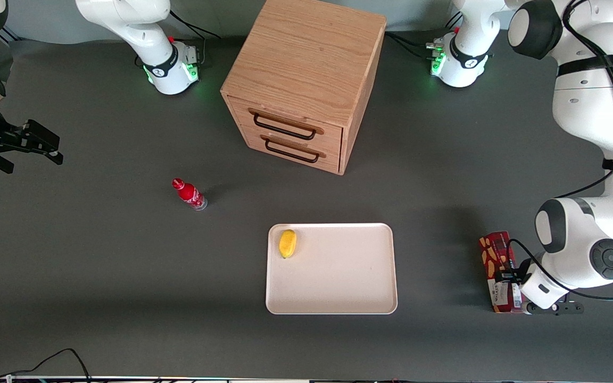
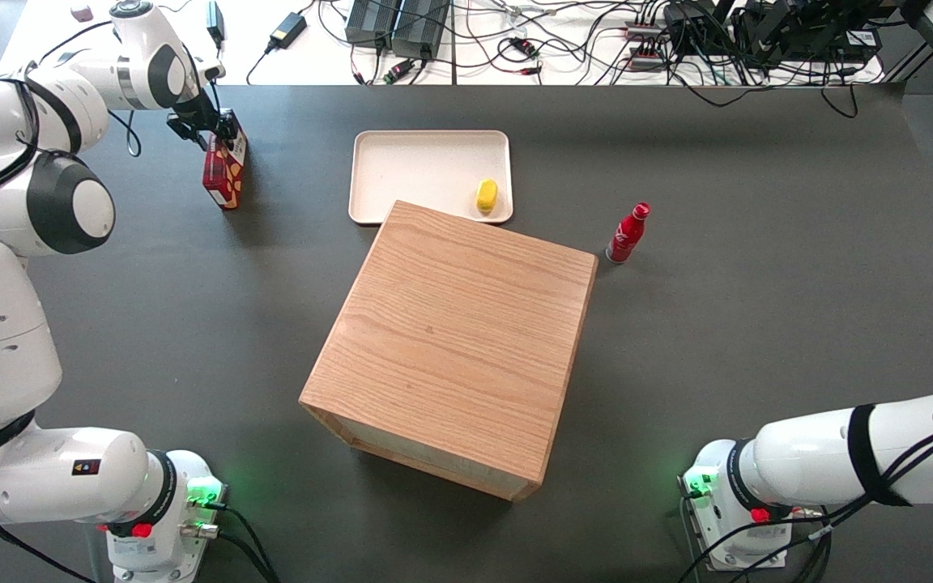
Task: Place red cookie box on tray
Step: 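Lower the open left gripper around the red cookie box and close it, then lift the red cookie box with the left gripper and carry it toward the tray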
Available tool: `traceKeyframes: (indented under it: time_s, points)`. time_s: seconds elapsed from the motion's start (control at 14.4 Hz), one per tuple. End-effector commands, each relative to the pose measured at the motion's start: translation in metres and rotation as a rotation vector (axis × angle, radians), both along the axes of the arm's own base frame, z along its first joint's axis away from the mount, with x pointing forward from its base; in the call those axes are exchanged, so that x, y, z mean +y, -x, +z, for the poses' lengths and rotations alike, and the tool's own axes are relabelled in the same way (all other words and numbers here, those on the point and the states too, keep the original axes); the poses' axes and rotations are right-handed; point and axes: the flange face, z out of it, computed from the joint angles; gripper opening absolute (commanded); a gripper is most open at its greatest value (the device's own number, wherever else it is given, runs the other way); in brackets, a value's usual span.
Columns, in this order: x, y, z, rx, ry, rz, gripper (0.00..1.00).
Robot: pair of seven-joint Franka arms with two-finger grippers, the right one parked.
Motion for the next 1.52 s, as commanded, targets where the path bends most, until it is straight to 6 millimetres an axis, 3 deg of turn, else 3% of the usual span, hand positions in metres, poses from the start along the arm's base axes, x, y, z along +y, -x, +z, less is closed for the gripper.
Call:
traceKeyframes:
  time_s: [0.0,0.14,0.28,0.49,0.55,0.69,0.83,0.9,1.04,1.11,1.25,1.46]
  points:
    - [-0.003,-0.001,0.008,-0.013,-0.032,0.001,0.0]
    - [-0.011,-0.004,0.021,-0.029,-0.028,-0.005,0.0]
    - [-0.013,-0.007,0.062,-0.052,-0.026,0.006,0.0]
    - [-0.02,0.008,0.165,-0.048,-0.02,0.013,0.0]
    - [-0.042,0.023,0.205,-0.02,0.008,0.019,0.0]
    - [-0.07,0.041,0.265,0.003,0.04,0.082,0.0]
    - [-0.112,0.06,0.315,0.017,0.063,0.112,0.0]
    - [-0.136,0.068,0.329,0.021,0.073,0.135,0.0]
    - [-0.194,0.079,0.334,0.011,0.089,0.171,0.0]
    - [-0.222,0.082,0.327,0.007,0.091,0.174,0.0]
    - [-0.265,0.079,0.301,-0.011,0.107,0.148,0.0]
    - [-0.307,0.068,0.243,-0.012,0.1,0.095,0.0]
